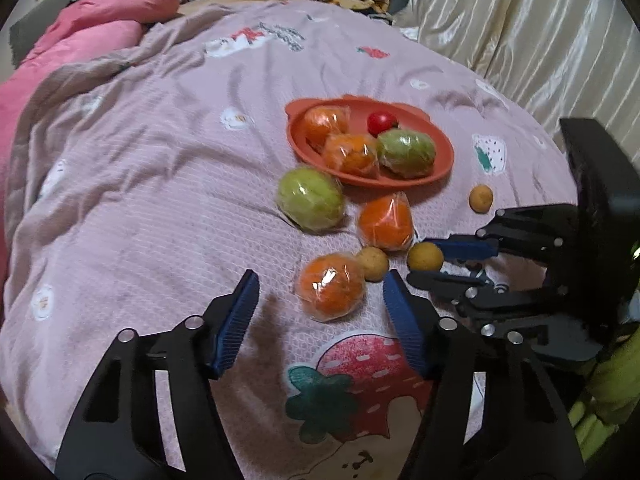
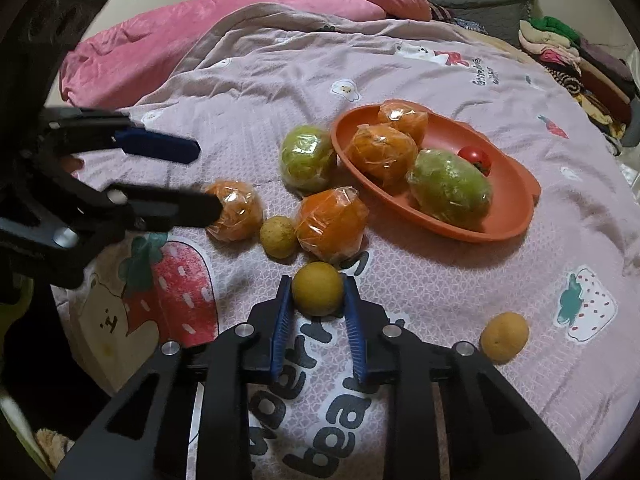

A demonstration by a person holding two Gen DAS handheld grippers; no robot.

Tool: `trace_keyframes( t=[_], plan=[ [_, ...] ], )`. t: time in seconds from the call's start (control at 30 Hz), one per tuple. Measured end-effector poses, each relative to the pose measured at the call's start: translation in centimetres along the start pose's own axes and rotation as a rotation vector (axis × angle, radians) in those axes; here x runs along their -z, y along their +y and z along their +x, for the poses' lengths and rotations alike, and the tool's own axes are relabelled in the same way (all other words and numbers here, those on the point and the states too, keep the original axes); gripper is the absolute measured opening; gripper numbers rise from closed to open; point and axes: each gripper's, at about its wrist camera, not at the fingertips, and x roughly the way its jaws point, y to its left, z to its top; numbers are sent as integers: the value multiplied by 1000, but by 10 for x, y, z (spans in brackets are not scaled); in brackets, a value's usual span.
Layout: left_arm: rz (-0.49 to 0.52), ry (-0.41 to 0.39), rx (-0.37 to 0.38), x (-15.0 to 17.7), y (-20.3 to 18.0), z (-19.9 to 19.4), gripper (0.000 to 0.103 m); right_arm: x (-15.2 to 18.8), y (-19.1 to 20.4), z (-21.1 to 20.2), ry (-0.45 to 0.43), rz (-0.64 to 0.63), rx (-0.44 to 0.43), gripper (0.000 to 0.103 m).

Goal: Organize fruits
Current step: 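Grasp a wrapped orange with the left gripper while the right grasps a small yellow fruit, then carry both fruits over the orange plate while the right gripper opens to drop the yellow fruit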

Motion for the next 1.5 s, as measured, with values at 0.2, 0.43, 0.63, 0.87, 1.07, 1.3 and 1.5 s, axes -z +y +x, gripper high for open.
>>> trace_keyframes(
  t=[0.2, 0.43, 0.63, 0.87, 1.07, 1.3, 1.5],
  plan=[
    [20, 39, 17, 0, -4, 18, 41, 3, -6, -12, -20, 17, -13, 24],
    [3, 53, 31, -5, 2, 30, 32, 5, -15, -25, -60, 46, -16, 24],
    [-16, 38, 58, -6, 5, 26, 31, 4, -23, -33, -83, 67, -12, 24],
    [-48, -56, 87, -20, 7, -7, 31, -1, -35, -45, -119, 84, -6, 24],
    [1, -102, 36, -46, -1, -26, 31, -11, -54, -56, -145, 98, 23, 24],
    [26, -86, 15, -76, -5, -10, 31, -28, -79, -64, -174, 116, 64, 24],
    [35, -64, 6, -92, -4, 8, 31, -40, -94, -67, -188, 121, 85, 24]
  ],
)
